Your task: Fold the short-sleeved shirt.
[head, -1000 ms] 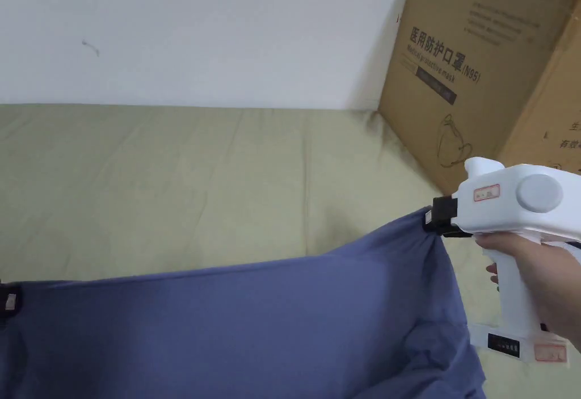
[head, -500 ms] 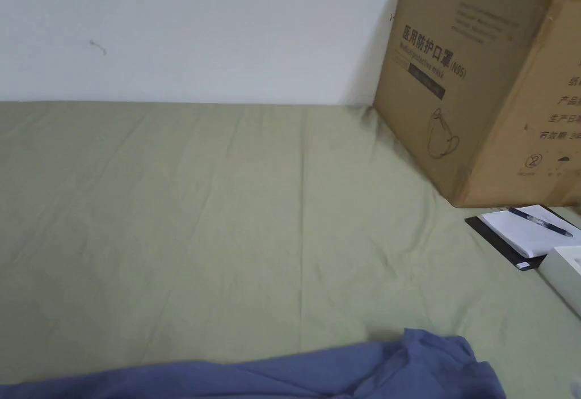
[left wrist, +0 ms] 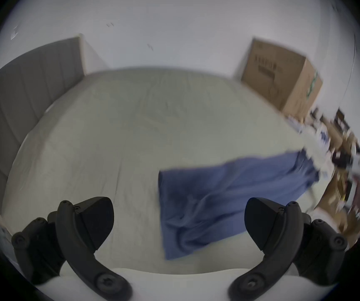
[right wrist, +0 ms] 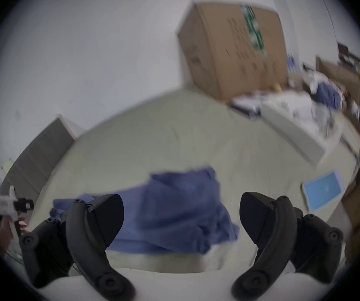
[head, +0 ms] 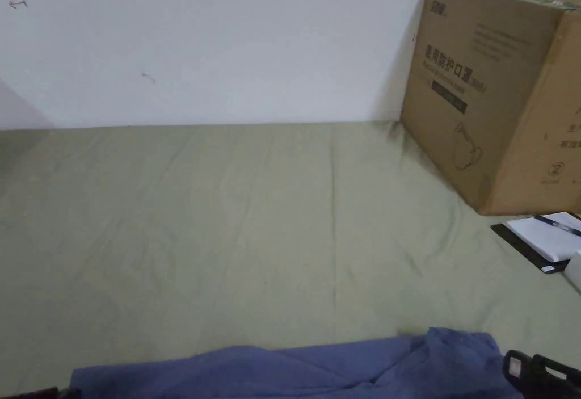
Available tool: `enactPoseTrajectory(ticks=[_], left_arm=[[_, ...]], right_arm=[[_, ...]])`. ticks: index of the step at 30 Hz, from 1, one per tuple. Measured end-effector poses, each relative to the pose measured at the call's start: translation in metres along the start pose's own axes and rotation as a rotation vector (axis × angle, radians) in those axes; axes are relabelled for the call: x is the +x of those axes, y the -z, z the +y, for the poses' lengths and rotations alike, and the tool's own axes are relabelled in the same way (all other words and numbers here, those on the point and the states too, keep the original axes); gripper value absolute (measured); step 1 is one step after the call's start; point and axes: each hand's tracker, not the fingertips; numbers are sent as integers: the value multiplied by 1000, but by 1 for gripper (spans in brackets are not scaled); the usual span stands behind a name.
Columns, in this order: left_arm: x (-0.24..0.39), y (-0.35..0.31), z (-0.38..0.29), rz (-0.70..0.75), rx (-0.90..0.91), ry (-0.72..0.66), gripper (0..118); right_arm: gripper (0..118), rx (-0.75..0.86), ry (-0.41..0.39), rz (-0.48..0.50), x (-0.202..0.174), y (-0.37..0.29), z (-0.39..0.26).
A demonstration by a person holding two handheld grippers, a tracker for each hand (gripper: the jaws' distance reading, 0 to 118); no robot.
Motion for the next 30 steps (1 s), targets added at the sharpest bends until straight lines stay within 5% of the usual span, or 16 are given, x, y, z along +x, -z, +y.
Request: enactPoseTrajectory(ticks=[3, 5, 6, 7, 8, 9, 10, 11, 18, 22, 25, 28, 29, 30], left_arm=[[34, -39, 5, -51, 175, -29, 115], [66, -58, -3, -46, 368, 19, 93], [82, -62, -8, 6, 456, 54, 62], [95, -64, -12, 41, 522, 78, 46], [100, -61, -17, 64, 564, 90, 36], [110, -60, -19, 77, 598, 95, 36], [118, -60, -21, 80, 603, 102, 10], [124, -61, -24, 83, 619, 109, 0], [129, -72, -31, 59, 637, 124, 0], [91, -75, -10, -60, 553, -12, 0], [26, -53, 23, -166, 243, -175, 0], [-58, -2, 36, -458, -192, -467, 0], [-85, 18, 26, -556, -291, -540, 4], [-98, 30, 17, -584, -325, -539, 24]], right_arm=[[116, 170, -92, 58, -52, -29, 17], [106, 255, -183, 58, -94, -43, 26], [81, 304, -208, 63, -110, -47, 26], [56, 404, -229, 78, -126, -51, 22], [42, 482, -245, 60, -138, -53, 19], [42, 518, -261, 17, -151, -53, 17], [5, 523, -263, 18, -159, -51, 16], [0, 542, -254, 37, -163, -50, 12], [0, 524, -231, 87, -167, -55, 13], [0, 497, -264, 104, -160, -60, 19], [0, 408, -319, 122, -155, -60, 24], [0, 312, -346, 142, -153, -55, 21], [0, 276, -332, 155, -154, -52, 19], [0, 253, -316, 165, -155, -49, 16]])
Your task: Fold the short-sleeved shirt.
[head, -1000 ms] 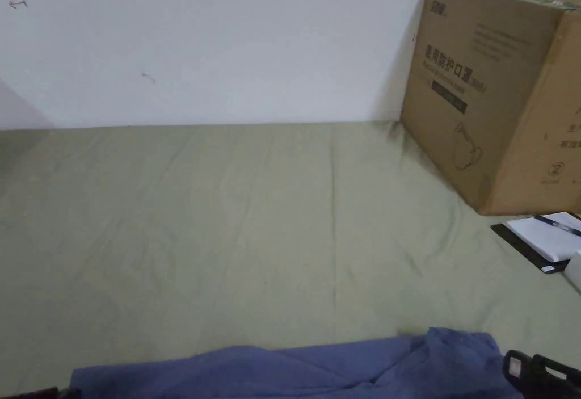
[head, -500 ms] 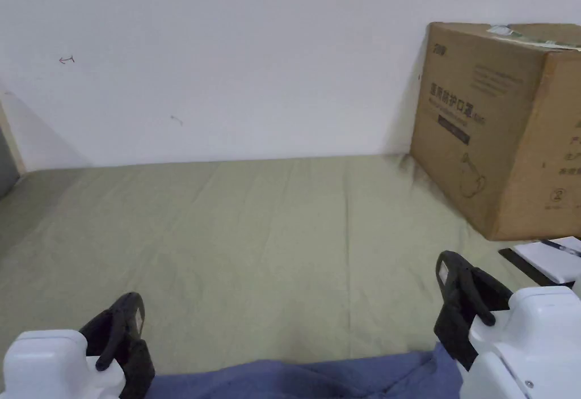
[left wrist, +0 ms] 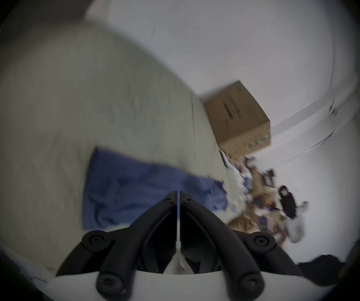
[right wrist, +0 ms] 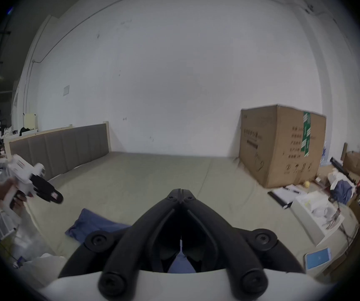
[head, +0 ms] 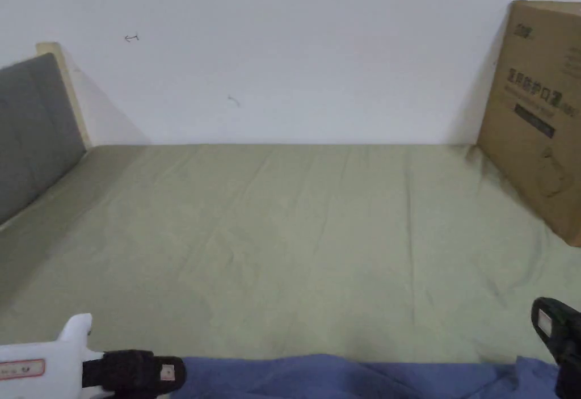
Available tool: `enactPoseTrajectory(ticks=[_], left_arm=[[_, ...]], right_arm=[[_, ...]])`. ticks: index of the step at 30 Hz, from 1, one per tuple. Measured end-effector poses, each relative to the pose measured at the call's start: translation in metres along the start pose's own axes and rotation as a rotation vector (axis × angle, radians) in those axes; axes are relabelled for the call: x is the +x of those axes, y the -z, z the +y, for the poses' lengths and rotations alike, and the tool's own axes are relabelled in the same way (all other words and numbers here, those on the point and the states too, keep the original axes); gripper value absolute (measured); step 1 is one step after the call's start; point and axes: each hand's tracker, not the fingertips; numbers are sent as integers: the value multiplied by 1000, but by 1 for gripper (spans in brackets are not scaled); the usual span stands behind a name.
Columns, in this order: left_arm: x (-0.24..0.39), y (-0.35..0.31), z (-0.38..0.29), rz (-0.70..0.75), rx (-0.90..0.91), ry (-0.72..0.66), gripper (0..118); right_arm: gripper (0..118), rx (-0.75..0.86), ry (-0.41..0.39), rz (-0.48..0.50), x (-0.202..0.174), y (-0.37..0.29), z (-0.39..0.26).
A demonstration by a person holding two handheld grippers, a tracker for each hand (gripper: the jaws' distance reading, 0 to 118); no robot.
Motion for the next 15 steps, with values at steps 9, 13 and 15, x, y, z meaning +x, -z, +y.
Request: enactPoseTrajectory(ticks=[9, 13, 15], left_arm=[[-94, 36, 11, -49, -76, -129, 117], [-118, 62, 16, -212, -68, -238, 118], [-146, 77, 33, -335, -87, -280, 118]], right_arm=[[0, -126, 41, 85, -30, 34, -4], [0, -149, 61, 94, -36, 44, -4], [0, -161, 47, 90, -39, 50, -7]])
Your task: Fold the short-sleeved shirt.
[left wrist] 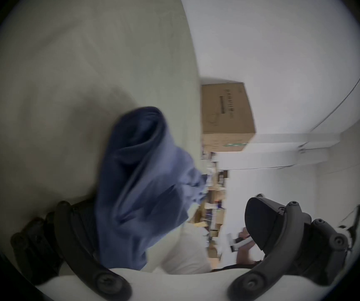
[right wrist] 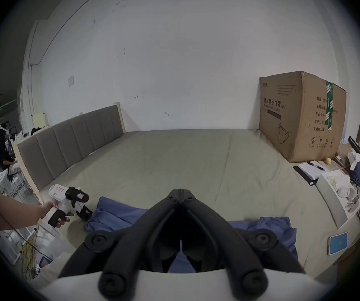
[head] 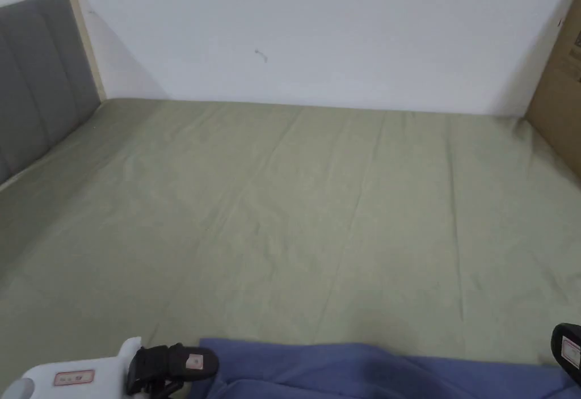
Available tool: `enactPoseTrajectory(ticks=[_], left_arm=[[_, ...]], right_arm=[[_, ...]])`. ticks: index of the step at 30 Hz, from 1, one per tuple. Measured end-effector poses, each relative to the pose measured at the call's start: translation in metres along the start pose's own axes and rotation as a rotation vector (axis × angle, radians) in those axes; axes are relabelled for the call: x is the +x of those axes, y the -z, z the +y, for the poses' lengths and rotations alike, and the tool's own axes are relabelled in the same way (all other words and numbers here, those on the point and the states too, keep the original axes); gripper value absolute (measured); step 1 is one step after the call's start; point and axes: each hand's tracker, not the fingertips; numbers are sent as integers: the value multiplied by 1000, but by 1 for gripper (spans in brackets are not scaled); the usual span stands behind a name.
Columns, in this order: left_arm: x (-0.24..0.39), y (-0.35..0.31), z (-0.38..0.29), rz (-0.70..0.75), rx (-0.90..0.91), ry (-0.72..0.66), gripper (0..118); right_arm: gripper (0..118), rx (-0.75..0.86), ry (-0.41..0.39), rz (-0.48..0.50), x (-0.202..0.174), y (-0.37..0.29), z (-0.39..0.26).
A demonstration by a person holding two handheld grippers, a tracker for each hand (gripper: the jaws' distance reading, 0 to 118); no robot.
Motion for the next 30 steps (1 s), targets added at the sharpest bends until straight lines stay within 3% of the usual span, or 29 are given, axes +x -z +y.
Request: enactPoseTrajectory(ticks=[2, 5, 6, 7, 8, 9, 10, 11, 18, 20, 25, 28, 30], left_arm=[[-5, 21, 3, 19, 7, 7, 118], [12, 43, -12, 113, 9, 129, 115], [18, 49, -17, 177, 26, 187, 93], [22, 48, -18, 262, 57, 230, 42], [22, 61, -19, 423, 87, 272, 4], [11, 64, -18, 632, 67, 264, 4], [11, 55, -18, 456, 64, 185, 4], [22, 54, -19, 408, 109, 141, 4], [103, 56, -48, 861, 40, 472, 4], [120, 39, -52, 952, 92, 498, 4], [143, 49, -73, 1405, 153, 677, 4], [161, 77, -81, 1297, 161, 628, 4], [174, 106, -86, 1104, 127, 565, 4]], right_arm=[[0, -25, -1, -9, 2, 8, -2], [0, -50, 21, -9, 2, 13, -6], [0, -52, 27, -12, 1, 13, -8], [0, -54, 31, -13, 1, 13, -9], [0, -58, 33, -15, 0, 13, -11], [0, -65, 35, -18, 0, 13, -11], [0, -73, 36, -20, 0, 13, -11], [0, -80, 35, -20, 0, 12, -11], [0, -63, 43, -4, 8, 3, -9], [0, -55, 62, 5, 10, 1, -11], [0, -63, 88, 21, 16, -11, -12], [0, -51, 63, 10, 23, -20, -13], [0, -37, 62, 4, 27, -28, -15]])
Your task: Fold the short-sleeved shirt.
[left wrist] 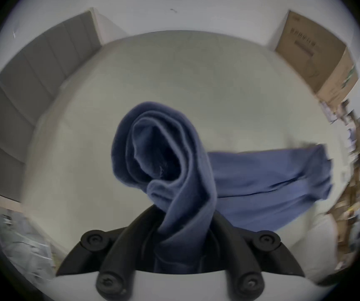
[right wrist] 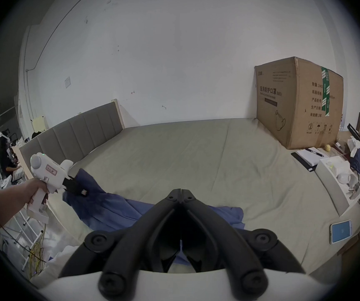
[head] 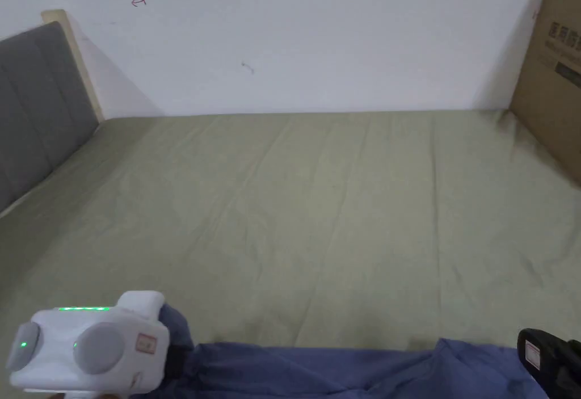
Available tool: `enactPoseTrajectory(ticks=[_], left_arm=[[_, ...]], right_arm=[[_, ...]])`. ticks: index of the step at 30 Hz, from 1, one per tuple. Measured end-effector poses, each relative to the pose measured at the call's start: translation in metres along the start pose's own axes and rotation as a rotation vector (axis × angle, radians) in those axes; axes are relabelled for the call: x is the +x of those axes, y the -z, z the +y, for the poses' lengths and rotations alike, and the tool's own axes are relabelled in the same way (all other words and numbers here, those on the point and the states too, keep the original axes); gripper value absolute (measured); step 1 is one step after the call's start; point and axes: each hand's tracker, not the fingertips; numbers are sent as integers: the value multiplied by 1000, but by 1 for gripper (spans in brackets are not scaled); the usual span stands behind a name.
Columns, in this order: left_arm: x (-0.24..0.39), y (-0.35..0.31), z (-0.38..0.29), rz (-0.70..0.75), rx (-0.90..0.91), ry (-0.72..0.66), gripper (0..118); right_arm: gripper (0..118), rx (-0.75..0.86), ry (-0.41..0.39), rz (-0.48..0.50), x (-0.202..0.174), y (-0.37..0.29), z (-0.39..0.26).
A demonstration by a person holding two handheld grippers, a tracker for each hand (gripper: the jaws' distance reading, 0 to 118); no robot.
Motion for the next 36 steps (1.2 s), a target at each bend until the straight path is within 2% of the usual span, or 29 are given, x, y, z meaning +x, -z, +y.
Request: enactPoseTrajectory(ticks=[3, 4, 5, 6, 7, 8, 11, 13, 15, 18, 19, 20, 21, 22, 23, 26, 31, 33, 36], left_arm=[[45, 20, 9, -218, -84, -49, 4], [67, 32, 9, -276, -123, -33, 10], [83, 39, 9, -323, -138, -22, 27], [95, 46, 7, -361, -146, -11, 69], [109, 52, 6, -358, -140, 42, 102], [122, 55, 4, -390, -147, 54, 117], [122, 41, 4, -531, -81, 16, 117], [105, 26, 7, -530, -61, -25, 117], [87, 18, 5, -444, -18, -52, 117], [66, 14, 1, -241, 43, -35, 113], [61, 16, -4, -190, 39, -23, 105], [57, 18, -8, -179, 46, -16, 86], [55, 20, -10, -190, 48, -16, 41], [52, 26, -15, -202, 37, -16, 16], [54, 33, -18, -193, 16, -11, 4], [67, 57, -28, -202, -39, 4, 0], [120, 92, -39, -288, -95, 169, 0], [139, 106, -42, -178, -140, 202, 0], [163, 104, -43, -94, -105, 222, 0]], right_arm=[[0, 14, 14, -3, 5, -9, -1], [0, 19, 21, -5, 7, -13, -1], [0, 22, 25, -7, 8, -15, -1], [0, 26, 28, -8, 10, -17, -2], [0, 29, 30, -12, 12, -19, -2], [0, 26, 31, -21, 14, -19, -2], [0, 21, 35, -28, 19, -21, -1], [0, 23, 35, -32, 20, -20, 0], [0, 25, 39, -32, 21, -17, -1], [0, 21, 60, -25, 19, -11, -3], [0, 21, 66, -21, 19, -9, -4], [0, 21, 70, -16, 18, -8, -5], [0, 19, 72, -13, 17, -6, -5], [0, 14, 70, -9, 16, -4, -6], [0, 10, 68, -6, 15, -3, -6], [0, -1, 56, 0, 15, 0, -7], [0, -18, 42, -4, 16, 3, -9], [0, -20, 43, -5, 17, 2, -10], [0, -24, 32, -12, 17, 1, -9]])
